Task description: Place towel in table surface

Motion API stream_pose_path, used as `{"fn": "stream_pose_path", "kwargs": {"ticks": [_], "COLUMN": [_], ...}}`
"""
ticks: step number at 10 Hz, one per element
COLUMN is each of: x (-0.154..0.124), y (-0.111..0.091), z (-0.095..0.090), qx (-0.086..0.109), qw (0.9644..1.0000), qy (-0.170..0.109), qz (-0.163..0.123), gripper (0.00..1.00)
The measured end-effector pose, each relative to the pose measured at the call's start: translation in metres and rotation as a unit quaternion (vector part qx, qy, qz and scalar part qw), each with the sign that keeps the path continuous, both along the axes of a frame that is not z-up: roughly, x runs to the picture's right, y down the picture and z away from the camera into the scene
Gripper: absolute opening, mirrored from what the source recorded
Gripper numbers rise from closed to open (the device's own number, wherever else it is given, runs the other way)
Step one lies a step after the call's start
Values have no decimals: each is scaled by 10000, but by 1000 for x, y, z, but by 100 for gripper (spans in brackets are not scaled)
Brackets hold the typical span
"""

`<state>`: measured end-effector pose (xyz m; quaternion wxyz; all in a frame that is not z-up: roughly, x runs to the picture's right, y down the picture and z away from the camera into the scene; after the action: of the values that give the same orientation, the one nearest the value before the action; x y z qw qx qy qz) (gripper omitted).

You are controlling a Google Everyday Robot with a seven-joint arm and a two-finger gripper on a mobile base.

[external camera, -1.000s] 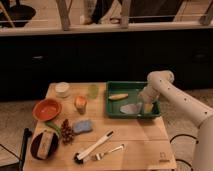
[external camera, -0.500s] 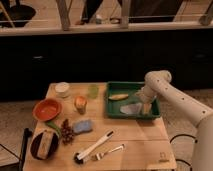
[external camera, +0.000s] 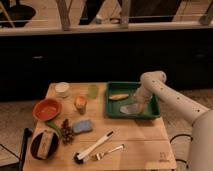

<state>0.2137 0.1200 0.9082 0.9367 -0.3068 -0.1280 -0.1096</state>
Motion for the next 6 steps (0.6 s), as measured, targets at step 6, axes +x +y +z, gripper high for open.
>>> {"fn": "stream_pose_path", "kwargs": {"ticks": [6], "x": [4], "y": [14], "z": [9], "qx": [-199], "qw": [9998], "qy": [-15], "qz": [-53], "gripper": [0]}}
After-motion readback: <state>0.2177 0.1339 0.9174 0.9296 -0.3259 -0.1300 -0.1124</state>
